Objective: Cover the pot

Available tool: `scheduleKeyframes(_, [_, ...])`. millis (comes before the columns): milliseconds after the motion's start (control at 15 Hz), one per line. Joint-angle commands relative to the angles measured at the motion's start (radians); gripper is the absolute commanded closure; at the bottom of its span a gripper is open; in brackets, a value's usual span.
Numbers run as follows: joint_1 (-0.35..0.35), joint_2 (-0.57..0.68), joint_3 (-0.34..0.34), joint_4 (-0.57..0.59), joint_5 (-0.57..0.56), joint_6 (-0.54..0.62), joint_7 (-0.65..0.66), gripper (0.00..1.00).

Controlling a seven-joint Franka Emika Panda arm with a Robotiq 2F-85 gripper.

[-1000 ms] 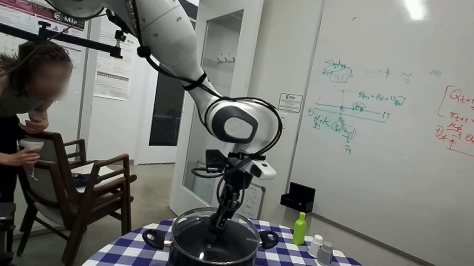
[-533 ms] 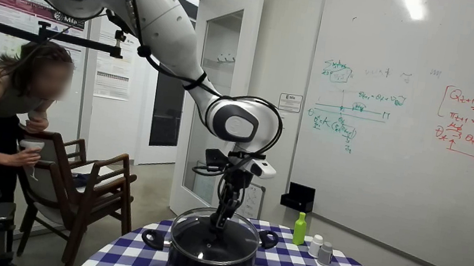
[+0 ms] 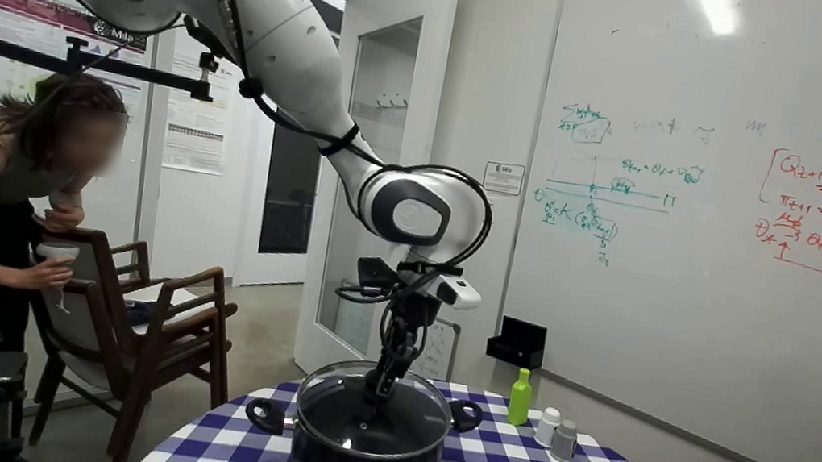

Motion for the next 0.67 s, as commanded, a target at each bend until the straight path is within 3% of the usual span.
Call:
scheduleKeyframes(0, [0.009, 0.001, -0.010, 0.036, -0.006, -0.033, 0.009, 0.74])
scheduleKeyframes(600, [0.006, 0.004, -0.007, 0.034, -0.001, -0.027, 0.009, 0.74])
